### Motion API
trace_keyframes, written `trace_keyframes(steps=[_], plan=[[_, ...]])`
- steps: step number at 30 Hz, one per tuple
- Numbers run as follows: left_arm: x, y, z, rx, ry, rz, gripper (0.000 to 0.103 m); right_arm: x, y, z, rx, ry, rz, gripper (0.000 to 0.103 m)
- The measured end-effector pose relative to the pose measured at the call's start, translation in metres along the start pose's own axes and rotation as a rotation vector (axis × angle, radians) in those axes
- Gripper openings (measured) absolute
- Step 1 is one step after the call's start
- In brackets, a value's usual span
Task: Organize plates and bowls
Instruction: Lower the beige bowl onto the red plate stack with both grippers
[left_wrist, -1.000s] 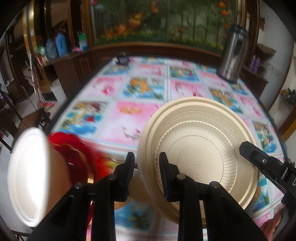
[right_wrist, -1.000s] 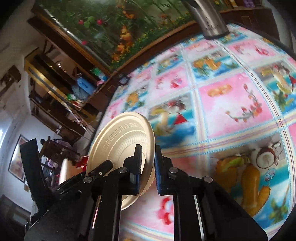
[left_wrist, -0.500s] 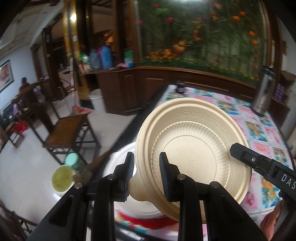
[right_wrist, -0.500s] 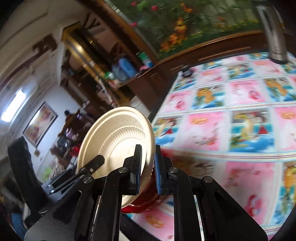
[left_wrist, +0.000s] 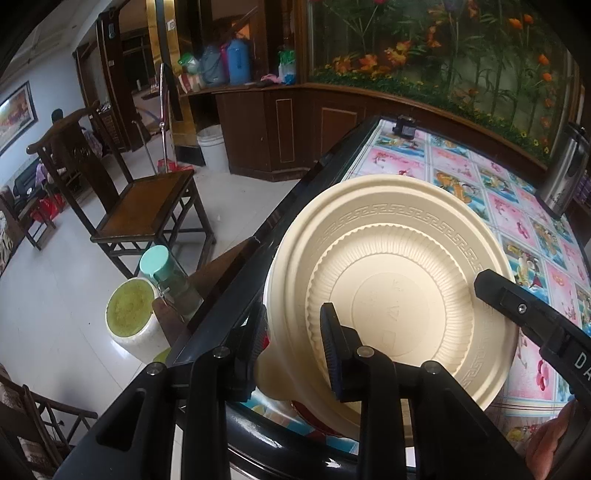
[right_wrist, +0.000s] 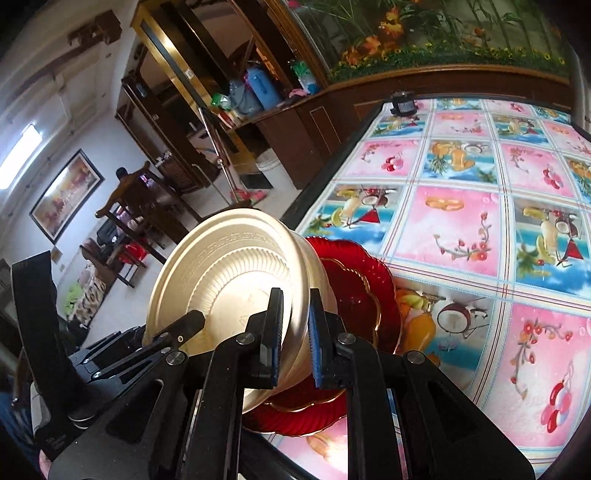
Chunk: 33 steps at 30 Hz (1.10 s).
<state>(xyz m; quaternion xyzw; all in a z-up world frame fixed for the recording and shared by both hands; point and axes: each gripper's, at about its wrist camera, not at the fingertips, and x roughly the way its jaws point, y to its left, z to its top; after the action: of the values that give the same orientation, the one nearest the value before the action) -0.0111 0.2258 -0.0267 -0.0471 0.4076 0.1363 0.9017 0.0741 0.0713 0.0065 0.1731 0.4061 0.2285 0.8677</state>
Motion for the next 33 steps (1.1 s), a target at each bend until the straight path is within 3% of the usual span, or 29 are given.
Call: trace_keyframes(steps=[3, 6, 8, 12, 15, 30, 33], plan=[[-0.004, -0.001, -0.001, 0.005, -0.007, 0.011, 0.034, 0.001, 0.001, 0.001, -0.009, -0.011, -0.006, 0.013], [-0.010, 0.004, 0.001, -0.007, -0.035, 0.035, 0.049, 0.002, 0.002, 0.001, -0.023, -0.022, -0.015, 0.013], [-0.017, 0.008, 0.003, -0.014, -0.066, 0.055, 0.065, 0.002, 0.001, 0.000, -0.033, -0.025, -0.015, 0.014], [-0.028, 0.013, 0.007, -0.027, -0.112, 0.079, 0.068, -0.002, -0.004, 0.002, -0.012, -0.037, 0.007, 0.016], [-0.028, 0.011, 0.008, -0.013, -0.118, 0.083, 0.068, -0.006, -0.013, 0.004, 0.027, -0.050, 0.024, 0.028], [-0.019, 0.009, 0.005, 0.004, -0.095, 0.131, 0.072, -0.014, -0.035, 0.005, 0.074, -0.052, 0.048, 0.028], [-0.019, 0.012, 0.005, -0.004, -0.091, 0.137, 0.072, -0.012, -0.036, 0.005, 0.075, -0.042, 0.059, 0.033]])
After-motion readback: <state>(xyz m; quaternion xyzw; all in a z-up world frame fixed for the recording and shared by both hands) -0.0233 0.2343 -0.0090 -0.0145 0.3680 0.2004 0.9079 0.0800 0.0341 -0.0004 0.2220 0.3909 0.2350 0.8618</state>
